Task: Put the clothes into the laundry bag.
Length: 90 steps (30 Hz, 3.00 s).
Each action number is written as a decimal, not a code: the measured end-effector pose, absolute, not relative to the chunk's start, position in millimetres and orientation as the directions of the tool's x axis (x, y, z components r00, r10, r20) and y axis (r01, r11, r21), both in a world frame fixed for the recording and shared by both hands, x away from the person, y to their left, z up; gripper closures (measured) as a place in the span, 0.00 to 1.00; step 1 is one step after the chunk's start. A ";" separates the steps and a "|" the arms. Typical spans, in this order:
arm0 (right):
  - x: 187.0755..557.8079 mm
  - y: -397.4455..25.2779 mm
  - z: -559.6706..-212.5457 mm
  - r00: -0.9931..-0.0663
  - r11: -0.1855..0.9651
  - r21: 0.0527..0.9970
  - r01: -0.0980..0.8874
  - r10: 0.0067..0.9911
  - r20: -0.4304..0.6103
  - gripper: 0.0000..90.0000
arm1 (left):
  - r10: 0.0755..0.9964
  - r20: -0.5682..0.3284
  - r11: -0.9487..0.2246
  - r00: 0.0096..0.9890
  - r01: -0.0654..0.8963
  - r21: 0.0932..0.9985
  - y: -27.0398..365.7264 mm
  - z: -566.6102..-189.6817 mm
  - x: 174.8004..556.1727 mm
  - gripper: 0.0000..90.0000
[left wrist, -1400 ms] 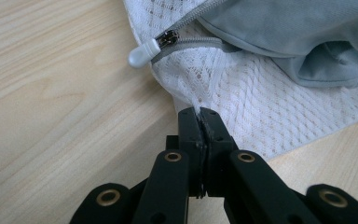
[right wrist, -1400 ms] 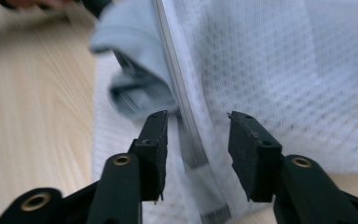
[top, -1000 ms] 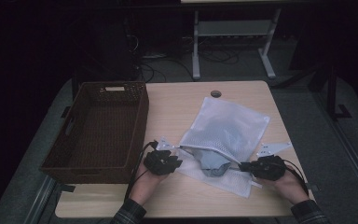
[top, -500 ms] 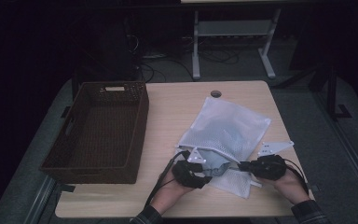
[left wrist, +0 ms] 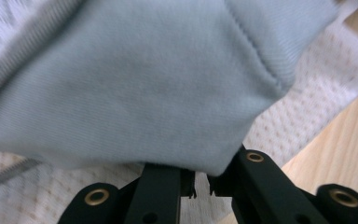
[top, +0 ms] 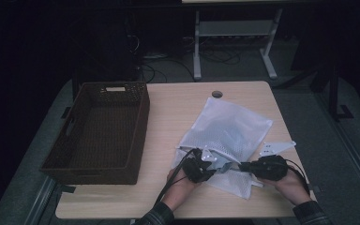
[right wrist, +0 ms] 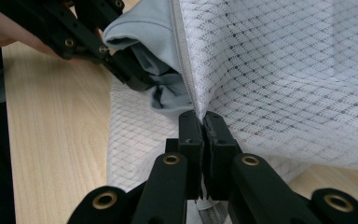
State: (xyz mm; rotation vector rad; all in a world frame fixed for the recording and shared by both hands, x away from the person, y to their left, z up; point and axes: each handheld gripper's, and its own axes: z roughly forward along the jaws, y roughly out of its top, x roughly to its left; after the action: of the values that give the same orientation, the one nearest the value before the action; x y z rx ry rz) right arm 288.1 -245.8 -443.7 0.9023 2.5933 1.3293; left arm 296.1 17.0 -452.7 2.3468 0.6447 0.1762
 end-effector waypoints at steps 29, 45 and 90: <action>282.7 -255.5 -415.4 -0.841 0.373 0.830 0.415 0.505 0.194 0.97 | 0.587 -0.019 -0.528 0.809 0.401 0.749 -34.1 -455.2 334.1 0.94; 284.0 -258.6 -414.4 -0.838 0.361 0.837 0.412 0.511 0.192 0.97 | 0.524 -0.061 -0.558 0.850 0.396 0.729 -17.2 -453.4 323.5 0.76; 285.3 -259.6 -414.8 -0.840 0.370 0.833 0.412 0.508 0.190 0.97 | 0.513 -0.028 -0.551 0.858 0.353 0.756 -32.9 -439.5 339.6 0.96</action>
State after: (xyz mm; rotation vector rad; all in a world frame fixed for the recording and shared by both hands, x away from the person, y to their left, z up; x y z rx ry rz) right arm 285.3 -259.6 -414.8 0.8485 2.5166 1.4853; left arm 339.6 -32.9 -439.5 2.2095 0.6247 0.2486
